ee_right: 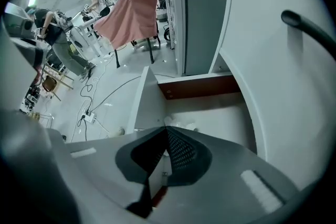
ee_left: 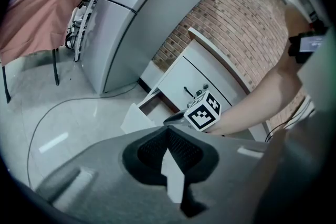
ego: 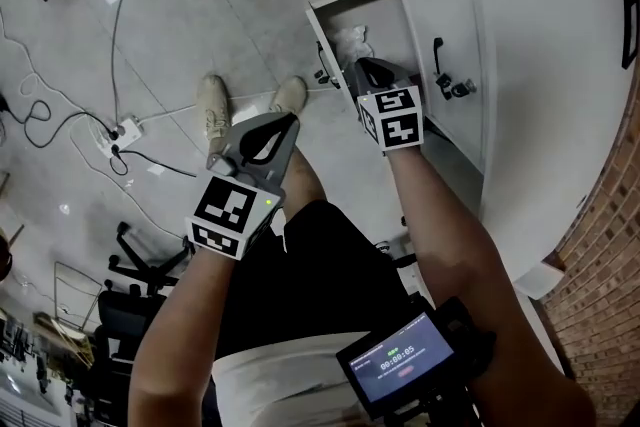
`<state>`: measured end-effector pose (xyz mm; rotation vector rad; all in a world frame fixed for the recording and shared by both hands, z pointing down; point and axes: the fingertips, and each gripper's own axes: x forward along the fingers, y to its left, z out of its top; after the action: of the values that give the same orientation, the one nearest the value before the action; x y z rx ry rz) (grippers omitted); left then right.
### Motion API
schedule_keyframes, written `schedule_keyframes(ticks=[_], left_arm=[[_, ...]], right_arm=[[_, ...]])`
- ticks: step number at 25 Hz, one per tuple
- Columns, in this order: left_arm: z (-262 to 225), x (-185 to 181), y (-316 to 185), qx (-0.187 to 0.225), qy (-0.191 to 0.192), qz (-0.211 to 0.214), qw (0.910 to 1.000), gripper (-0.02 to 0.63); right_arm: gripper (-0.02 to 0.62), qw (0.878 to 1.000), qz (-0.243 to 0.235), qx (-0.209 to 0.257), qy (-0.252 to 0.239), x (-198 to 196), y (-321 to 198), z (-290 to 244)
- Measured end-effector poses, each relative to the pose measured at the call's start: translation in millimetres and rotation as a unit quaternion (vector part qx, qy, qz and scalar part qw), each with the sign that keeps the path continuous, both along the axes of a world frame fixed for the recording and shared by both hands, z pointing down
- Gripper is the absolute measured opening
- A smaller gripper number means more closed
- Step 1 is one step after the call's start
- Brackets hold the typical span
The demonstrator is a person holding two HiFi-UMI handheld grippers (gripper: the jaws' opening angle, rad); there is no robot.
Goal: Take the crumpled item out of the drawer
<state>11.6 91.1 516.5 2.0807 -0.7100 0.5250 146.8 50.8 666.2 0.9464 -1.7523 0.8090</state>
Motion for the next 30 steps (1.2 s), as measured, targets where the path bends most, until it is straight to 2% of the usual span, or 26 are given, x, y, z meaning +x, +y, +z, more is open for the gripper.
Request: schedule_keyframes(ticks=[8, 16, 23, 30], left_arm=[[22, 12, 4, -0.013, 0.013, -0.004, 0.9998, 0.003], [28, 11, 10, -0.019, 0.023, -0.005, 0.9995, 0.003], [36, -4, 9, -0.022, 0.014, -0.018, 0.9995, 0.003], [42, -6, 14, -0.018, 0.008, -0.008, 0.9998, 0.003]], right_arm=[[0.008, 1.000, -0.005, 0.010, 0.020, 15, -18, 34], [0.013, 0.999, 0.039, 0.008, 0.027, 27, -40, 68], [0.132, 0.995, 0.099, -0.006, 0.014, 29, -43, 86], [0.189, 0.990, 0.139, -0.029, -0.004, 33, -52, 102]])
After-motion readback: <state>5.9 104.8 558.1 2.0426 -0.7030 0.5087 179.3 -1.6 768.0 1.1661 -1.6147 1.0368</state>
